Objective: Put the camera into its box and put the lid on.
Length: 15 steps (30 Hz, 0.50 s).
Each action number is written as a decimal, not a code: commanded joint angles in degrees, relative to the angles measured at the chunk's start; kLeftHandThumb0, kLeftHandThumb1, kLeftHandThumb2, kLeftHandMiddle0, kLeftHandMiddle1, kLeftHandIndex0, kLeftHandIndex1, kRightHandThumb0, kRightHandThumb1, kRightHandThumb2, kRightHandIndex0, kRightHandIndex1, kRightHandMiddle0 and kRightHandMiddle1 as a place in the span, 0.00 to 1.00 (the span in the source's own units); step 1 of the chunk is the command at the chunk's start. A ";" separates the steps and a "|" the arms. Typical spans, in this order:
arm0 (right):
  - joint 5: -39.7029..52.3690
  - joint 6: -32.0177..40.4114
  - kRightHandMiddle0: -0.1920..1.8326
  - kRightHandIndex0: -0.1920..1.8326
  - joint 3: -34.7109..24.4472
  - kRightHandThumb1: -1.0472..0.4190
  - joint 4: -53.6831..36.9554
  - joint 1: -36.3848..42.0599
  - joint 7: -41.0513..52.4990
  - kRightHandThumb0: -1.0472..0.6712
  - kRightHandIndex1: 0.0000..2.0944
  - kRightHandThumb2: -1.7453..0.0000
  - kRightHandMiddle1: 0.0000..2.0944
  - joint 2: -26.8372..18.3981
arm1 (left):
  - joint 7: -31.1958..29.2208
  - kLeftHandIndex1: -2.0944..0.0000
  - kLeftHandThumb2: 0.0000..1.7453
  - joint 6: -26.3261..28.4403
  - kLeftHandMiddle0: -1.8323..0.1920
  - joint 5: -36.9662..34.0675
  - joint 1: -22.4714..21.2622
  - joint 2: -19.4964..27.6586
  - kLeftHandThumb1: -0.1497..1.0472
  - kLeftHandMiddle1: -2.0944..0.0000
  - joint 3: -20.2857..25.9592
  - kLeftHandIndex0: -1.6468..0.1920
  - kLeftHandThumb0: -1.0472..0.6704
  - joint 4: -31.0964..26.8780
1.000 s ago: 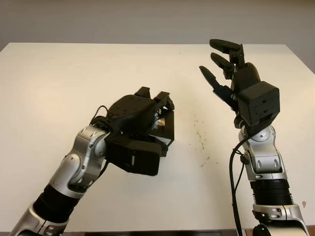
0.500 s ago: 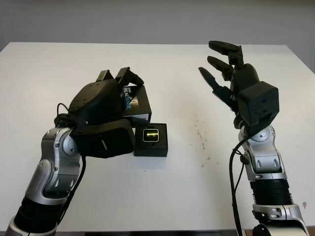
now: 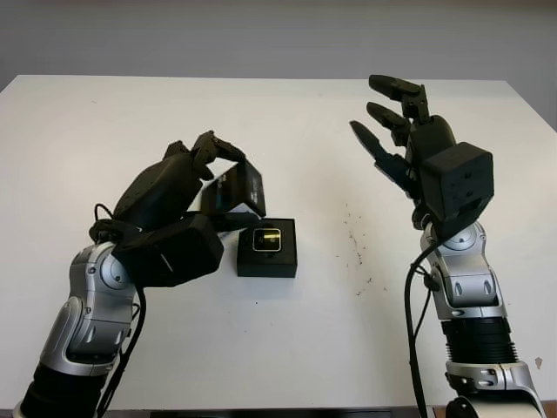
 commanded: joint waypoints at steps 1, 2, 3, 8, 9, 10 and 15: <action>0.55 -0.33 0.02 0.13 -0.13 0.00 -0.76 -0.14 0.04 0.34 0.26 0.89 0.46 0.25 | 0.55 0.36 0.12 -0.89 0.75 -1.40 0.31 -0.72 1.00 0.13 -0.44 0.78 0.43 0.76; 0.56 -0.16 0.02 0.12 -0.12 0.00 -0.84 -0.10 0.04 0.34 0.26 0.89 0.46 0.23 | 0.78 0.34 0.12 -1.16 0.73 -1.84 0.45 -0.96 1.00 0.14 -0.69 0.79 0.43 1.16; 0.44 -0.15 0.02 0.12 -0.07 0.00 -0.87 -0.06 -0.06 0.34 0.26 0.89 0.45 0.20 | 1.21 0.33 0.11 -1.57 0.71 -2.04 0.57 -1.16 1.00 0.15 -1.00 0.80 0.43 1.61; 0.46 -0.70 0.02 0.13 -0.10 0.00 -0.69 0.00 0.09 0.34 0.26 0.89 0.45 0.01 | 2.29 0.32 0.11 -3.39 0.71 -2.88 1.02 -1.42 1.00 0.17 -2.06 0.81 0.43 3.26; 0.41 -0.83 0.02 0.13 -0.10 0.00 -0.67 0.01 0.05 0.34 0.26 0.89 0.45 -0.01 | 2.54 0.32 0.11 -3.82 0.72 -3.07 1.15 -1.55 1.00 0.17 -2.27 0.81 0.43 3.57; 0.38 -0.85 0.02 0.14 -0.11 0.00 -0.70 -0.01 -0.06 0.34 0.26 0.89 0.45 0.05 | 2.85 0.32 0.11 -4.38 0.72 -3.40 1.26 -1.76 1.00 0.17 -2.40 0.81 0.43 3.98; 0.07 -0.54 0.02 0.14 0.01 0.00 -0.76 -0.16 -0.21 0.34 0.26 0.89 0.45 0.00 | 3.66 0.31 0.12 -6.06 0.74 -3.92 1.46 -2.18 1.00 0.16 -3.12 0.83 0.43 5.43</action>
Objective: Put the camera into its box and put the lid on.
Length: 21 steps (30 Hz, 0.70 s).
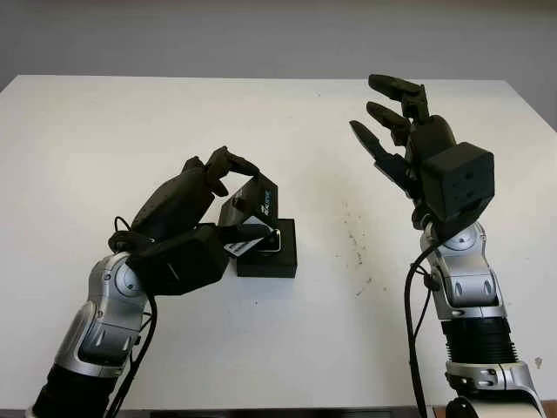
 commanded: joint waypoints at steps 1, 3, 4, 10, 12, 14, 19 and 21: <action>-0.02 -0.57 0.02 0.14 0.04 0.00 -0.71 -0.16 -0.22 0.34 0.26 0.89 0.45 -0.03 | 0.62 0.31 0.12 -0.95 0.74 -0.38 0.24 -0.08 1.00 0.15 -0.50 0.83 0.43 0.64; 0.13 -0.57 0.02 0.14 0.00 0.00 -0.68 -0.20 -0.14 0.34 0.27 0.89 0.45 0.04 | 0.54 0.30 0.12 -1.05 0.74 -0.43 0.31 -0.04 1.00 0.15 -0.60 0.83 0.43 0.72; 0.23 -0.57 0.02 0.14 -0.04 0.00 -0.66 -0.23 -0.13 0.34 0.27 0.89 0.45 0.10 | 0.49 0.30 0.12 -0.99 0.74 -0.37 0.37 -0.01 1.00 0.14 -0.67 0.83 0.43 0.71; -0.04 -0.33 0.02 0.14 0.11 0.00 -0.84 -0.29 -0.41 0.34 0.27 0.89 0.46 0.16 | 0.78 0.30 0.12 -1.44 0.73 0.02 0.73 0.10 1.00 0.13 -1.19 0.83 0.43 0.79; -0.13 0.12 0.02 0.14 0.16 0.00 -1.19 -0.25 -0.47 0.34 0.27 0.89 0.46 0.17 | 0.90 0.30 0.12 -1.55 0.74 0.11 0.78 0.00 1.00 0.13 -1.39 0.83 0.43 0.78; -0.15 -0.06 0.02 0.14 0.18 0.00 -1.15 -0.24 -0.41 0.34 0.28 0.89 0.45 0.05 | 0.90 0.29 0.13 -1.52 0.74 0.19 0.82 -0.04 1.00 0.14 -1.57 0.83 0.42 0.68; -0.26 0.06 0.02 0.12 0.23 0.00 -1.15 -0.28 -0.24 0.34 0.27 0.89 0.45 -0.20 | 0.31 0.29 0.14 -0.51 0.74 0.17 1.06 -0.16 1.00 0.16 -1.82 0.84 0.43 -0.13; -0.17 -0.12 0.03 0.12 0.24 0.00 -1.07 -0.29 -0.24 0.34 0.27 0.89 0.45 -0.16 | 0.35 0.30 0.14 -0.49 0.74 0.08 1.22 -0.20 1.00 0.16 -1.87 0.84 0.43 -0.27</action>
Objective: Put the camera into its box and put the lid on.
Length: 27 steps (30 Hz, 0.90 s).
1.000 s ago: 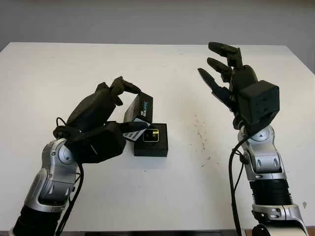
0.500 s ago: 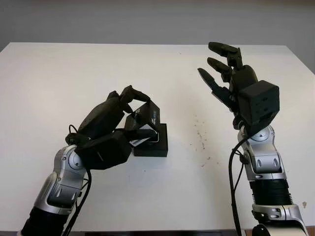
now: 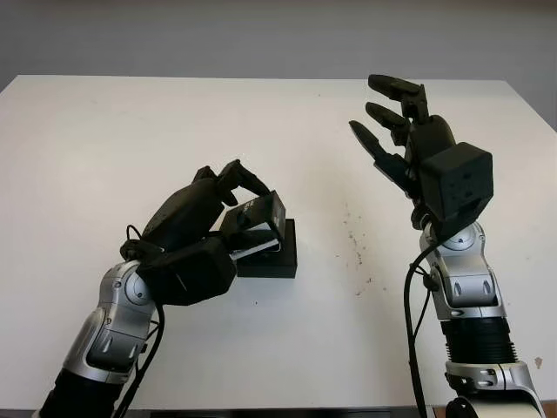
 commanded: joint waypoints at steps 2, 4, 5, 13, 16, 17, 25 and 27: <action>0.16 -0.17 0.03 0.13 -0.19 0.00 -1.01 -0.31 -0.17 0.35 0.27 0.89 0.45 -0.01 | -0.34 0.30 0.14 0.38 0.74 -0.44 0.59 -0.15 1.00 0.17 -0.23 0.84 0.43 -1.01; 0.08 -0.10 0.03 0.14 -0.16 0.00 -1.08 -0.32 -0.30 0.35 0.28 0.89 0.46 0.01 | -0.47 0.30 0.14 0.67 0.75 -0.98 0.77 -0.44 1.00 0.16 -0.14 0.84 0.43 -1.25; -0.02 -0.08 0.03 0.14 -0.10 0.00 -1.16 -0.26 -0.29 0.34 0.28 0.90 0.46 -0.06 | -0.58 0.30 0.14 0.89 0.75 -1.18 0.87 -0.55 1.00 0.15 -0.12 0.84 0.43 -1.44; 0.42 0.27 0.03 0.12 -0.28 0.00 -1.29 -0.23 0.00 0.34 0.26 0.89 0.43 -0.08 | 0.07 0.29 0.13 1.44 0.74 -1.45 1.80 -1.34 1.00 0.14 -0.59 0.84 0.43 -2.33; 0.49 0.03 0.03 0.14 -0.26 0.00 -1.14 -0.22 0.00 0.34 0.27 0.89 0.43 -0.10 | 0.32 0.29 0.13 1.57 0.73 -1.17 2.17 -1.65 1.00 0.13 -0.85 0.83 0.42 -2.67; 0.49 -0.01 0.03 0.14 -0.26 0.00 -1.11 -0.22 -0.01 0.34 0.28 0.89 0.43 -0.11 | 0.37 0.29 0.13 1.61 0.72 -1.11 2.26 -1.72 1.00 0.13 -0.89 0.83 0.42 -2.76; 0.32 -0.53 0.03 0.13 -0.11 0.00 -0.71 -0.37 -0.09 0.34 0.28 0.89 0.44 -0.15 | 0.42 0.28 0.13 1.51 0.72 -1.03 3.01 -1.82 1.00 0.11 -0.97 0.82 0.42 -4.06; 0.22 -0.93 0.03 0.13 -0.07 0.00 -0.53 -0.39 -0.13 0.34 0.28 0.89 0.45 -0.19 | 0.29 0.28 0.13 1.26 0.73 -1.25 3.33 -1.73 1.00 0.11 -0.85 0.83 0.43 -4.72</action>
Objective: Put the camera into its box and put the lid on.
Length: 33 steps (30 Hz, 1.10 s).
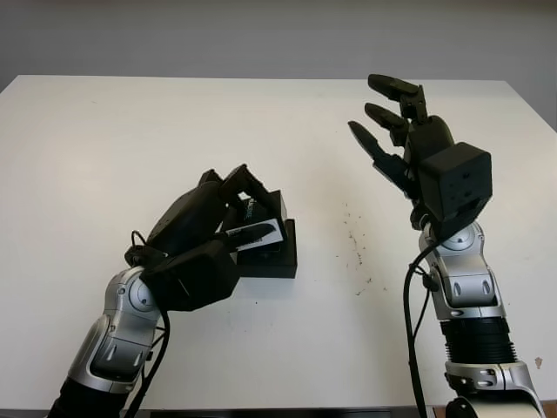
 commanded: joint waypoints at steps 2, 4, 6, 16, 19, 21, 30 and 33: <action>0.05 -0.75 0.02 0.13 -0.12 0.00 -0.67 -0.39 0.01 0.34 0.28 0.89 0.45 -0.22 | -0.64 0.28 0.13 -0.03 0.73 -0.11 1.65 0.32 1.00 0.11 -0.29 0.83 0.43 -2.67; -0.03 -0.68 0.02 0.13 -0.13 0.00 -0.78 -0.42 -0.10 0.34 0.28 0.89 0.45 -0.22 | -1.35 0.29 0.13 0.34 0.74 -0.34 2.60 0.63 1.00 0.12 0.00 0.83 0.43 -4.67; -0.15 -0.91 0.02 0.13 -0.10 0.00 -0.70 -0.45 -0.15 0.34 0.29 0.89 0.45 -0.29 | -2.03 0.30 0.13 0.71 0.74 -0.34 3.80 0.93 1.00 0.13 0.27 0.83 0.42 -6.93; 0.14 -0.59 0.02 0.13 -0.26 0.00 -0.95 -0.51 -0.06 0.35 0.29 0.89 0.46 -0.29 | -6.16 0.30 0.11 4.66 0.75 -0.12 11.00 2.31 1.00 0.12 1.15 0.82 0.45 -17.72; -0.12 -0.24 0.02 0.13 -0.09 0.00 -1.27 -0.53 -0.12 0.35 0.30 0.89 0.46 -0.31 | -7.17 0.30 0.11 4.79 0.75 -0.36 12.63 2.94 1.00 0.13 1.54 0.82 0.45 -19.20; -0.15 -0.09 0.01 0.12 -0.01 0.00 -1.46 -0.48 -0.04 0.34 0.30 0.88 0.46 -0.28 | -7.61 0.30 0.12 5.02 0.75 -0.36 13.37 3.07 1.00 0.13 1.67 0.82 0.44 -19.76; -0.30 -0.17 0.02 0.12 0.00 0.00 -1.31 -0.44 -0.29 0.34 0.30 0.89 0.46 -0.19 | -8.70 0.29 0.13 5.39 0.75 0.21 15.21 3.30 1.00 0.13 0.95 0.84 0.44 -20.58; -0.06 -0.77 0.02 0.12 -0.07 0.00 -0.93 -0.39 -0.26 0.34 0.31 0.89 0.46 -0.06 | -8.26 0.28 0.13 5.00 0.74 0.27 14.72 2.57 1.00 0.13 -0.12 0.84 0.43 -19.59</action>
